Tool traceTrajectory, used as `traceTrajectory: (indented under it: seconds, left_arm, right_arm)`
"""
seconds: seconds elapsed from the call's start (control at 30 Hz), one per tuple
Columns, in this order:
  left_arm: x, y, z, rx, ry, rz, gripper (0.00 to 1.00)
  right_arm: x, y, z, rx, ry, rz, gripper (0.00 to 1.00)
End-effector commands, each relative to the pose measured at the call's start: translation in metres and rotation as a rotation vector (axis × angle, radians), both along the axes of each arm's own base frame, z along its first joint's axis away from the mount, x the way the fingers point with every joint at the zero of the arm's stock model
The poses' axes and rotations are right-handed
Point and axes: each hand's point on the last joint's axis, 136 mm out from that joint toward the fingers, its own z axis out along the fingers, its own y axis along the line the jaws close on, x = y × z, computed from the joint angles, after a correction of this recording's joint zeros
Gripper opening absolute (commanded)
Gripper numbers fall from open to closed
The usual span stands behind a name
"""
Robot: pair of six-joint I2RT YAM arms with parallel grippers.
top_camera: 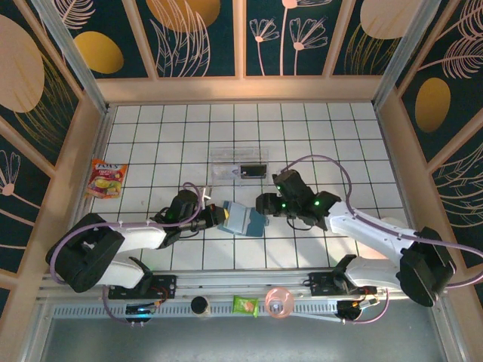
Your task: Take the credit cards out of the card holder
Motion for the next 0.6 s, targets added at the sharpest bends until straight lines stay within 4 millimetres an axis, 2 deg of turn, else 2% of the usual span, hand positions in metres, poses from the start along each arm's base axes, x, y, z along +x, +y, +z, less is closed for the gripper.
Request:
traceTrajectory:
  seconds: [0.0, 0.07, 0.13, 0.2, 0.37, 0.57]
  left_arm:
    - [0.002, -0.009, 0.012, -0.048, -0.016, -0.022, 0.00]
    - [0.002, -0.009, 0.013, -0.049, -0.016, -0.018, 0.00]
    - [0.001, -0.008, 0.014, -0.051, -0.017, -0.015, 0.00]
    - [0.001, -0.007, 0.015, -0.050, -0.020, -0.013, 0.00]
    - [0.000, -0.006, 0.015, -0.052, -0.021, -0.016, 0.00]
    - [-0.002, -0.006, 0.014, -0.060, -0.017, -0.016, 0.00]
  right_arm:
    - [-0.011, 0.048, 0.016, 0.106, -0.005, 0.193, 0.60]
    - [-0.015, 0.066, 0.009, 0.123, 0.025, 0.250, 0.60]
    - [-0.013, 0.076, -0.002, 0.135, 0.059, 0.254, 0.60]
    - [-0.007, 0.077, -0.017, 0.109, 0.091, 0.228, 0.61]
    - [0.004, 0.070, -0.039, 0.043, 0.143, 0.142, 0.61]
    - [0.012, 0.075, -0.040, 0.062, 0.156, 0.120, 0.62]
